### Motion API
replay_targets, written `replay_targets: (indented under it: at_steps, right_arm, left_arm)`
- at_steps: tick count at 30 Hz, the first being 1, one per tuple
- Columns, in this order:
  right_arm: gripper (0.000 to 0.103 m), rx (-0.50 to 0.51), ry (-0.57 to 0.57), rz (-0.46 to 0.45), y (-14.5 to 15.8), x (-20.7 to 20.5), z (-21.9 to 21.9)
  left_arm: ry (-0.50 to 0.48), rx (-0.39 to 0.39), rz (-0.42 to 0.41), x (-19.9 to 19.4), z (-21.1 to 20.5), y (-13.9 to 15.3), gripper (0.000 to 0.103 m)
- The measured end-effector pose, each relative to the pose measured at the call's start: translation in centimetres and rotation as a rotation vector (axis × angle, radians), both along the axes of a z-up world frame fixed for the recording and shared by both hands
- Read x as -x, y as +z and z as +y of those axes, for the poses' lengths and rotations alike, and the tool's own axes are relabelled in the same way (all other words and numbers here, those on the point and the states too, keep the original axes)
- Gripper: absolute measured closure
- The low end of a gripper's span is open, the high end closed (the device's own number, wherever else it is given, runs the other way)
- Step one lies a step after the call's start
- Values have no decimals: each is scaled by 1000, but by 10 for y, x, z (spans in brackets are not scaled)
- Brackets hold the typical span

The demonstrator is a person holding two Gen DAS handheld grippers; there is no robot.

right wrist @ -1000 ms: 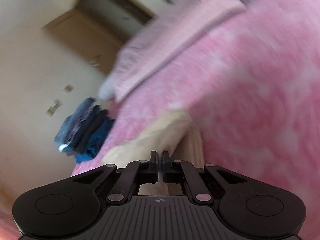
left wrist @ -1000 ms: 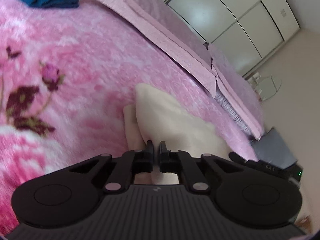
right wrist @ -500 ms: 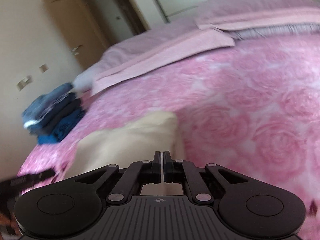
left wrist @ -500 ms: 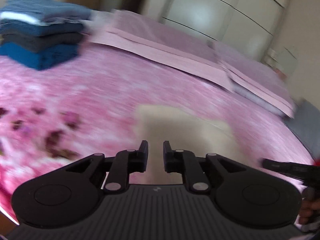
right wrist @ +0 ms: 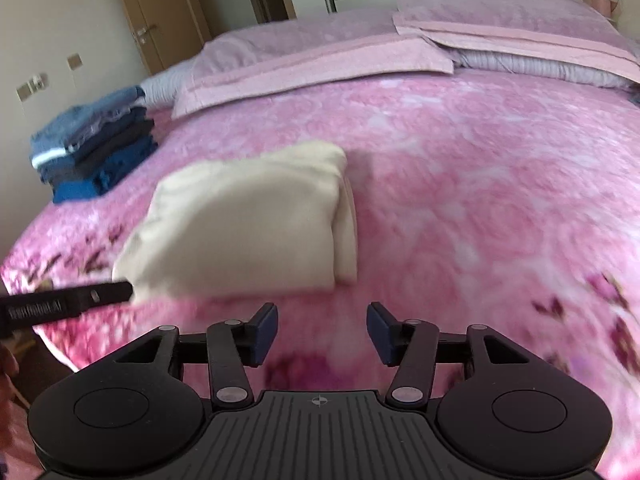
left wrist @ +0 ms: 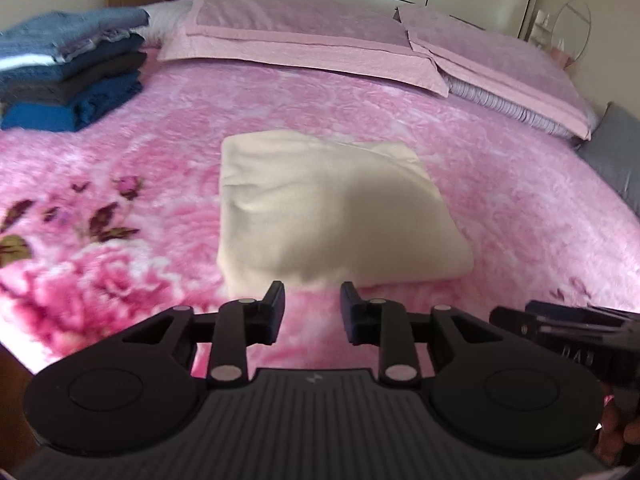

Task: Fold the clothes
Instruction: 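Withdraw both open grippers from the squared cream bundle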

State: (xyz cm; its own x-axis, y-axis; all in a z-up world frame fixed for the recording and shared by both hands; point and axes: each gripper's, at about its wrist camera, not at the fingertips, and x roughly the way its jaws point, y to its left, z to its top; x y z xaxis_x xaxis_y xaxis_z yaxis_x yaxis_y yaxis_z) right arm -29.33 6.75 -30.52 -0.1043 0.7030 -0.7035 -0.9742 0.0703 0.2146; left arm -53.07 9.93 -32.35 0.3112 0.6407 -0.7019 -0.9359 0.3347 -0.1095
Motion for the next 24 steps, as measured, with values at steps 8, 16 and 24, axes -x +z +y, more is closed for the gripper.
replay_targets:
  at_steps: [8, 16, 24]
  right_arm:
    - [50, -2, 15, -59, 13, 23, -49]
    - [50, -62, 23, -67, 33, 38, -80]
    - [50, -70, 22, -92, 38, 46, -91]
  left_arm:
    - [-7, -56, 61, 0, -59, 22, 70]
    - [-13, -133, 100, 9, -102, 41, 64]
    - [-26, -141, 94, 11, -110, 41, 64]
